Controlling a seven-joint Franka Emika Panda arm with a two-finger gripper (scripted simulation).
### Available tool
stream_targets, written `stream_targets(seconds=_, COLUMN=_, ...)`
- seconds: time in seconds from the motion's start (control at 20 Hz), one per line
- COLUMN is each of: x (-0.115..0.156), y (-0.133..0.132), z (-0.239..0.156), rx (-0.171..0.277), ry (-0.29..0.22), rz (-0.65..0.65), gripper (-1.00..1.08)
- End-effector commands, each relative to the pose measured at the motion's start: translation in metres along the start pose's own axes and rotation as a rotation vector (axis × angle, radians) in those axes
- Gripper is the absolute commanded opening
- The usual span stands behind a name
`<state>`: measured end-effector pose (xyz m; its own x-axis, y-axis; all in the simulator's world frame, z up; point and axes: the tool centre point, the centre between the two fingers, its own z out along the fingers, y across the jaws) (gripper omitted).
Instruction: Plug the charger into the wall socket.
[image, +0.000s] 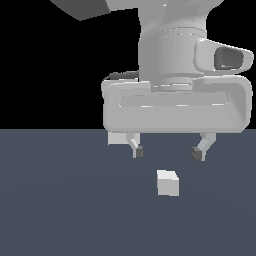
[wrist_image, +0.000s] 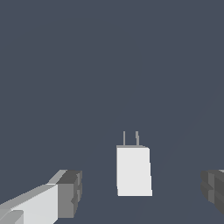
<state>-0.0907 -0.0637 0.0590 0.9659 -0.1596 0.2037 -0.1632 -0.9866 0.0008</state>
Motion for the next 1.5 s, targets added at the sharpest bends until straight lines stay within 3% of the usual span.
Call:
stream_targets(seconds=0.0, x=-0.002, y=0.0, z=0.005, rx=0.0, ry=0.0, rz=0.0, gripper=1.0)
stream_targets(seconds=0.7, x=-0.01, y=0.0, z=0.046, rx=0.001, ry=0.001, rz=0.001, gripper=1.0)
stream_targets(seconds=0.75, x=-0.01, y=0.0, z=0.046, rx=0.001, ry=0.001, rz=0.001, gripper=-1.0)
stream_targets(seconds=1.45, x=-0.007, y=-0.002, z=0.044, rx=0.002, ry=0.001, rz=-0.008, gripper=-1.0)
